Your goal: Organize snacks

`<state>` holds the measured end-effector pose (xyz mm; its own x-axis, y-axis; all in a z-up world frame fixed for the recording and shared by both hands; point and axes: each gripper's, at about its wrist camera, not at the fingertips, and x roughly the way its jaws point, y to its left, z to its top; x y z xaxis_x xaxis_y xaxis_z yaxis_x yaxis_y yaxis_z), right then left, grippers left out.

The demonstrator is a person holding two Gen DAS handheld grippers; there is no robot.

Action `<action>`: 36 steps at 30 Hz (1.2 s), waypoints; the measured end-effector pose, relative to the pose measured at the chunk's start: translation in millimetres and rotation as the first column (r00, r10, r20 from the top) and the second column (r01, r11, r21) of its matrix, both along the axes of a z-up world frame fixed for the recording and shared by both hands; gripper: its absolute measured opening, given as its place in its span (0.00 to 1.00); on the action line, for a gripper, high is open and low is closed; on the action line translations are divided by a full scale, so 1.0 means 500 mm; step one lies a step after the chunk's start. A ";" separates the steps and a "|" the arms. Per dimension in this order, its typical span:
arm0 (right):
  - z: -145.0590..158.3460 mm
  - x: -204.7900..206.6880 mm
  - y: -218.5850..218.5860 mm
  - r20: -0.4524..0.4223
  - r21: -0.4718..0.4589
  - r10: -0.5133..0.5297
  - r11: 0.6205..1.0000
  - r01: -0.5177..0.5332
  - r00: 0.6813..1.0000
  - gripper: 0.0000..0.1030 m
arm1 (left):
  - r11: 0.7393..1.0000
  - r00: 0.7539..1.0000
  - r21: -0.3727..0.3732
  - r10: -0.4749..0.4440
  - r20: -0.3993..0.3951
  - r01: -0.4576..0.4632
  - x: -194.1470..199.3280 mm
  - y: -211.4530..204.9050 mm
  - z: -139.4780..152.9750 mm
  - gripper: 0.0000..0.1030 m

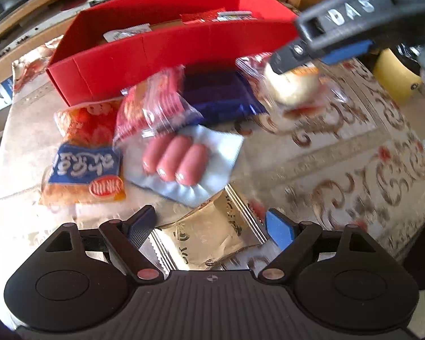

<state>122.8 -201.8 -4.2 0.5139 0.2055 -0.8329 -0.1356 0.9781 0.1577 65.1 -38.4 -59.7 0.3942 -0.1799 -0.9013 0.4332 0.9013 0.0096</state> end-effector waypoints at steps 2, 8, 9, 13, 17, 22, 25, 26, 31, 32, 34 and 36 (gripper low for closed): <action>0.003 -0.002 0.000 0.002 0.004 0.003 1.000 -0.003 1.000 0.71 | 1.000 1.000 -0.002 -0.012 -0.008 0.012 -0.014 -0.002 0.001 0.86; 0.012 -0.006 -0.001 0.013 0.017 0.008 1.000 -0.008 1.000 0.72 | 0.999 0.998 -0.010 -0.044 -0.044 0.043 -0.047 -0.010 0.010 0.87; 0.013 -0.006 -0.001 0.014 0.019 0.010 1.000 -0.010 1.000 0.72 | 0.999 0.998 -0.002 -0.051 -0.043 0.051 -0.049 -0.012 0.011 0.87; 0.017 -0.010 -0.002 0.018 0.025 0.015 1.000 -0.016 1.000 0.72 | 0.995 0.994 0.038 -0.094 -0.052 0.096 -0.032 -0.022 0.000 0.88; 0.013 -0.007 -0.005 0.010 0.022 0.013 1.000 -0.013 1.000 0.72 | 0.988 0.989 0.055 -0.143 -0.037 0.145 -0.016 -0.039 -0.003 0.90; 0.000 -0.002 -0.010 -0.012 0.009 0.012 1.000 -0.012 1.000 0.72 | 0.985 0.985 0.033 -0.170 -0.026 0.170 -0.028 -0.036 -0.001 0.78; -0.006 0.007 -0.022 -0.025 0.006 -0.012 1.000 0.012 1.000 0.72 | 0.989 0.989 0.015 -0.144 -0.010 0.144 -0.035 -0.025 0.009 0.58; -0.007 0.010 -0.027 -0.029 0.007 -0.022 1.000 0.022 0.999 0.72 | 0.993 0.993 0.005 -0.121 -0.006 0.121 -0.032 -0.017 0.011 0.51; -0.016 0.019 -0.042 -0.047 0.003 -0.054 0.999 0.054 0.997 0.72 | 0.996 0.996 -0.039 -0.083 -0.023 0.082 -0.026 -0.003 0.019 0.46; -0.018 0.021 -0.045 -0.052 0.001 -0.062 0.998 0.062 0.997 0.72 | 0.996 0.997 -0.042 -0.080 -0.025 0.079 -0.027 -0.004 0.019 0.47; -0.025 0.028 -0.051 -0.065 -0.006 -0.077 0.997 0.077 0.995 0.72 | 0.996 0.997 -0.053 -0.070 -0.035 0.068 -0.027 -0.002 0.020 0.51; -0.033 0.035 -0.051 -0.076 -0.015 -0.086 0.996 0.085 0.993 0.73 | 0.997 0.997 -0.051 -0.062 -0.035 0.060 -0.027 0.000 0.023 0.69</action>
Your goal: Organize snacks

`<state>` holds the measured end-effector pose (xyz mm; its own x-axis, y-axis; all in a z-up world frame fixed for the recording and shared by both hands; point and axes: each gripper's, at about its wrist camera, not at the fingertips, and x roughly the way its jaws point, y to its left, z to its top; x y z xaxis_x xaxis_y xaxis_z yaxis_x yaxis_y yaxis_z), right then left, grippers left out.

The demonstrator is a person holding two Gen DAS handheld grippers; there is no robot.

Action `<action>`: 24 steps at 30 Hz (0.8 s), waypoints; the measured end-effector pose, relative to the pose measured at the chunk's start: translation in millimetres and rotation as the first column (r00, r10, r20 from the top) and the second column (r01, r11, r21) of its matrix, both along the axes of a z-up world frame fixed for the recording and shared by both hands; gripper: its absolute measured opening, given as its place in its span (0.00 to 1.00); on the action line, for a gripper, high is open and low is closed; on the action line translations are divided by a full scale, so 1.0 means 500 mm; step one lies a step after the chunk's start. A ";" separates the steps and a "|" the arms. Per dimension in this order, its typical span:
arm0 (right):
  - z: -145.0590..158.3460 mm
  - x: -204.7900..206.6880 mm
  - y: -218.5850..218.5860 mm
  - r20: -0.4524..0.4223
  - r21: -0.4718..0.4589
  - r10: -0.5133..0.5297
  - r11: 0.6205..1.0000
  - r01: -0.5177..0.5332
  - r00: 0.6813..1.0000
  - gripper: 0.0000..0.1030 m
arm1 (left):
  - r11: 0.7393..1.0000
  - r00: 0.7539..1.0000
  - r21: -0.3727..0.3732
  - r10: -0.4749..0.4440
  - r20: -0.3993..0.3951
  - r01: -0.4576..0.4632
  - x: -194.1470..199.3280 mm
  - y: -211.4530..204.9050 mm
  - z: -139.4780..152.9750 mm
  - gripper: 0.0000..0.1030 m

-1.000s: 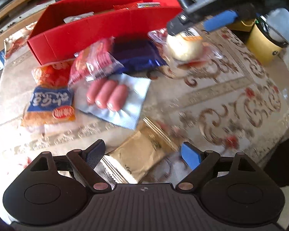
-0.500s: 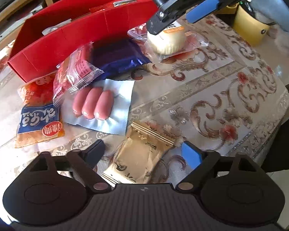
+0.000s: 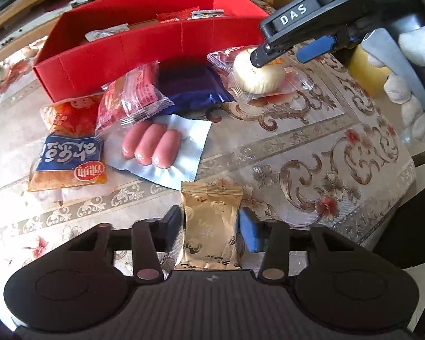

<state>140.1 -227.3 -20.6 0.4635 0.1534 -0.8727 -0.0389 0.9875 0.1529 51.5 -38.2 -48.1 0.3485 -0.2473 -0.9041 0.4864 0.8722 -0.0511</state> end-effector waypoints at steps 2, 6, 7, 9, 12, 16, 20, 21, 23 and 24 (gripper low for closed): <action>-0.008 0.007 0.000 -0.012 -0.002 -0.004 1.000 0.004 1.000 0.78 | 1.000 1.000 -0.003 0.004 0.002 -0.004 -0.003 0.003 0.001 0.80; -0.011 0.018 -0.008 -0.020 0.011 -0.023 1.000 0.023 1.000 0.80 | 1.000 1.000 -0.009 -0.006 -0.015 0.006 -0.006 0.005 -0.003 0.76; -0.011 0.022 -0.009 -0.022 0.013 -0.031 0.999 0.032 0.999 0.82 | 1.000 1.000 -0.005 -0.010 -0.020 0.009 -0.005 0.003 -0.008 0.75; -0.018 0.035 -0.005 -0.035 0.026 -0.034 0.999 0.035 0.999 0.82 | 1.000 1.000 -0.001 -0.015 -0.012 0.015 -0.007 0.001 -0.006 0.74; -0.027 0.053 0.015 -0.049 0.036 -0.020 0.999 0.022 0.999 0.85 | 1.000 1.000 -0.020 -0.014 -0.022 0.013 -0.004 0.000 -0.005 0.76; -0.060 0.069 0.042 -0.087 -0.018 0.030 0.999 -0.031 0.996 0.91 | 0.999 0.999 -0.036 -0.023 -0.028 0.022 -0.005 -0.001 -0.008 0.81; -0.074 0.070 0.050 -0.079 -0.038 0.034 0.999 -0.037 0.996 0.93 | 0.999 0.999 -0.048 -0.025 -0.035 0.023 -0.003 0.001 -0.007 0.83; -0.075 0.068 0.050 -0.075 -0.039 0.033 0.999 -0.036 0.997 0.93 | 0.998 0.999 -0.051 -0.025 -0.036 0.023 -0.003 0.002 -0.007 0.83; -0.078 0.064 0.049 -0.067 -0.031 0.037 0.999 -0.039 0.997 0.97 | 0.999 0.999 -0.051 -0.019 -0.035 0.017 -0.004 0.007 -0.006 0.83; -0.080 0.062 0.050 -0.069 -0.027 0.052 0.998 -0.054 0.996 1.00 | 0.999 0.999 -0.049 -0.014 -0.034 0.012 -0.003 0.011 -0.006 0.83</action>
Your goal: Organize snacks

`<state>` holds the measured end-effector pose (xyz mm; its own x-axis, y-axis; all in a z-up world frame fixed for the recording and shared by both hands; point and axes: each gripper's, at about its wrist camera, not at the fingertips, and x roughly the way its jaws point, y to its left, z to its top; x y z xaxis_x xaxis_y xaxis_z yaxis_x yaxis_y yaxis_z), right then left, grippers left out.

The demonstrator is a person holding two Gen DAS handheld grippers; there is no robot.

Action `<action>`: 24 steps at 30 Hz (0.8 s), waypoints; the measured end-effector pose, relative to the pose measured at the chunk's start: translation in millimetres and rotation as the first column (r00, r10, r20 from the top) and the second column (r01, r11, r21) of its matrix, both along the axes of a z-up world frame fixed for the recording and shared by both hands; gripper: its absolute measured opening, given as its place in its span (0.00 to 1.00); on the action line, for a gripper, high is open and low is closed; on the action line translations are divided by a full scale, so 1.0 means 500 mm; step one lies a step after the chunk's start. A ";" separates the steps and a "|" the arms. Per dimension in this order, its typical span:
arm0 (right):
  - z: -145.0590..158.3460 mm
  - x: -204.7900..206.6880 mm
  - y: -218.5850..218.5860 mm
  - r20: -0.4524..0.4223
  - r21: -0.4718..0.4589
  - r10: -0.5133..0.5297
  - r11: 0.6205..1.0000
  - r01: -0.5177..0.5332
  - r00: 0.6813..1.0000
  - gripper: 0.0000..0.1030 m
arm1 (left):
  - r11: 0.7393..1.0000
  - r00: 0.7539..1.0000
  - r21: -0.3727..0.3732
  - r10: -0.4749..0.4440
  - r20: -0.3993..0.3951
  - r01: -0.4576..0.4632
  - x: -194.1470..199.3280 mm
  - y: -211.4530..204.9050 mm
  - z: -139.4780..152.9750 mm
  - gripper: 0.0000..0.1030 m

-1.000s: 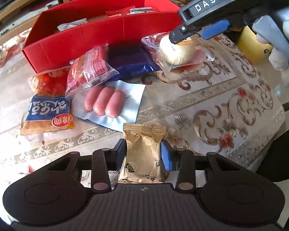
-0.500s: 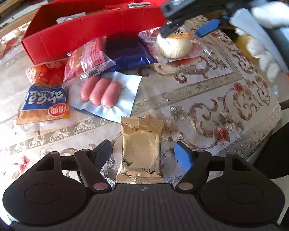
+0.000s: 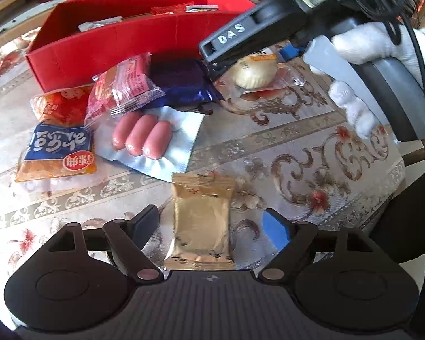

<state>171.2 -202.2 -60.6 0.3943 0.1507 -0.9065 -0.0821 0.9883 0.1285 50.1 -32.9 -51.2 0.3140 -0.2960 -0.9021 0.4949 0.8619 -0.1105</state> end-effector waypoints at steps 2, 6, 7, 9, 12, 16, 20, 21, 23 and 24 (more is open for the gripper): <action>-0.005 -0.004 0.000 -0.001 0.006 0.021 1.000 -0.021 1.000 1.00 | 1.000 1.000 0.001 0.010 0.000 -0.010 0.001 0.006 -0.001 0.83; -0.005 -0.017 0.004 0.014 -0.016 0.065 0.998 -0.065 0.998 1.00 | 1.000 1.000 0.028 0.000 0.014 0.000 -0.003 -0.003 -0.001 0.84; -0.003 -0.023 0.002 0.015 -0.020 0.063 0.998 -0.063 0.998 0.93 | 0.999 1.000 0.040 -0.004 0.020 0.003 -0.007 -0.006 -0.002 0.84; 0.002 -0.040 0.000 0.020 -0.073 0.077 0.994 -0.075 0.997 0.83 | 0.998 1.000 0.060 -0.005 0.031 0.003 -0.009 -0.013 -0.003 0.81; 0.009 -0.066 -0.011 0.018 -0.085 0.094 0.992 -0.092 0.995 0.79 | 0.996 0.999 0.091 0.008 0.049 -0.013 -0.015 -0.021 -0.001 0.72; 0.026 -0.094 -0.018 0.032 -0.093 0.097 0.991 -0.094 0.995 0.77 | 0.994 0.997 0.092 0.050 0.064 -0.055 -0.016 -0.014 0.006 0.58; 0.061 -0.128 -0.019 0.071 -0.079 0.110 0.991 -0.104 0.991 0.77 | 0.994 0.995 0.086 0.066 0.069 -0.071 -0.017 -0.009 0.011 0.48; 0.067 -0.136 -0.018 0.076 -0.079 0.113 0.991 -0.107 0.991 0.77 | 0.994 0.995 0.085 0.066 0.070 -0.072 -0.019 -0.010 0.011 0.47; 0.075 -0.149 -0.012 0.084 -0.075 0.122 0.990 -0.116 0.989 0.77 | 0.994 0.995 0.080 0.067 0.069 -0.072 -0.022 -0.011 0.013 0.46; 0.078 -0.154 -0.009 0.087 -0.073 0.126 0.990 -0.119 0.988 0.77 | 0.995 0.996 0.076 0.065 0.067 -0.070 -0.024 -0.012 0.014 0.46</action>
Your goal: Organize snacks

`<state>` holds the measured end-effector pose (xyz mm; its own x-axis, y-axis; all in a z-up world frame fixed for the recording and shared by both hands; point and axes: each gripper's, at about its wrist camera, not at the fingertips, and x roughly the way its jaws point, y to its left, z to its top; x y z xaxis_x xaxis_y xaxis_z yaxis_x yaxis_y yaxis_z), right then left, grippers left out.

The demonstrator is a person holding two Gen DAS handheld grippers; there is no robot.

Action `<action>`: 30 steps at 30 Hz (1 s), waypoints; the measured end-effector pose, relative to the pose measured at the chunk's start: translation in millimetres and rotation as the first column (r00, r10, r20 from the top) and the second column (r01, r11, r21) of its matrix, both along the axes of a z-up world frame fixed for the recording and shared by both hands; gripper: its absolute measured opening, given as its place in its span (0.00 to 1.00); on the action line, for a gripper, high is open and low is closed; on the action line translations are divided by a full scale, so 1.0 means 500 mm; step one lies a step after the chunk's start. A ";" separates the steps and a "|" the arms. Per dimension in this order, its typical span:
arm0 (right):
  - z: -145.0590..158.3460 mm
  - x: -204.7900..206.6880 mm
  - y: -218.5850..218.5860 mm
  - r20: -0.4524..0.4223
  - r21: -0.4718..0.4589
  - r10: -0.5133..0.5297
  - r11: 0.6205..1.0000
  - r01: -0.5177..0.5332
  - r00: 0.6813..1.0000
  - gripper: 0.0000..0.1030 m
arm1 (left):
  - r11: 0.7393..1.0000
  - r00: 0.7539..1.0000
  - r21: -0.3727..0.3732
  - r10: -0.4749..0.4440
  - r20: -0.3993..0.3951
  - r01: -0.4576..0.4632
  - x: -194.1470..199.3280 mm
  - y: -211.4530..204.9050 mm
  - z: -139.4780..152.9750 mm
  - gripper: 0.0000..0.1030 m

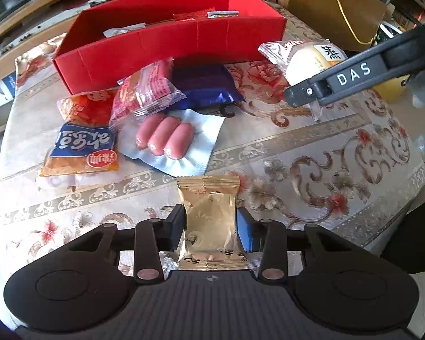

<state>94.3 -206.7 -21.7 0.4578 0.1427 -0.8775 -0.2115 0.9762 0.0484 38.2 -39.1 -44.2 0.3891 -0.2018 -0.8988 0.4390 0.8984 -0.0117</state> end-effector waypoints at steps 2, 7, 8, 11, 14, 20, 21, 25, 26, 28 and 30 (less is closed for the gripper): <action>0.005 -0.009 0.003 0.004 0.006 0.004 1.000 -0.004 1.000 0.77 | 1.000 1.000 0.004 -0.006 0.002 0.006 -0.002 -0.006 0.000 0.46; 0.012 -0.016 0.009 0.011 0.027 0.011 1.000 -0.011 1.000 0.77 | 1.000 1.000 0.022 -0.016 0.010 0.016 -0.002 -0.016 -0.004 0.52; 0.011 -0.015 0.011 0.010 0.027 0.013 1.000 -0.013 1.000 0.77 | 1.000 1.000 0.023 -0.021 0.009 0.021 -0.004 -0.018 -0.005 0.57; 0.010 -0.012 0.015 0.005 0.035 0.021 0.999 -0.022 1.000 0.77 | 0.999 1.000 0.030 -0.031 0.003 0.031 -0.012 -0.025 -0.011 0.73; 0.012 -0.010 0.015 0.007 0.045 0.024 0.999 -0.025 1.000 0.77 | 0.999 1.000 0.038 -0.010 0.006 0.009 -0.016 -0.026 -0.010 0.68; 0.026 -0.012 0.018 0.025 0.056 0.031 0.998 -0.032 0.999 0.77 | 0.999 0.999 0.016 0.034 0.002 -0.034 -0.017 -0.017 0.004 0.46; 0.029 -0.012 0.020 0.029 0.058 0.030 0.998 -0.032 0.999 0.77 | 0.999 1.000 0.017 0.031 0.005 -0.031 -0.020 -0.021 0.006 0.46; 0.044 -0.017 0.021 0.053 0.073 0.033 0.997 -0.036 0.998 0.77 | 0.999 0.999 0.003 0.042 0.029 -0.042 -0.026 -0.024 0.024 0.45; 0.047 -0.018 0.022 0.058 0.073 0.032 0.997 -0.036 0.998 0.77 | 0.999 0.998 -0.005 0.054 0.035 -0.054 -0.024 -0.023 0.030 0.45; 0.054 -0.021 0.020 0.070 0.076 0.027 0.997 -0.032 0.997 0.77 | 0.997 0.996 -0.023 0.075 0.047 -0.074 -0.019 -0.021 0.042 0.45; 0.062 -0.023 0.016 0.082 0.084 0.021 0.996 -0.028 0.996 0.77 | 0.995 0.994 -0.034 0.093 0.063 -0.091 -0.015 -0.020 0.056 0.45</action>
<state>82.6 -198.8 9.3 0.5226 0.2272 -0.8217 -0.2416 0.9638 0.1129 30.6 -49.0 -16.0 0.4639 -0.1895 -0.8654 0.3552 0.9347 -0.0143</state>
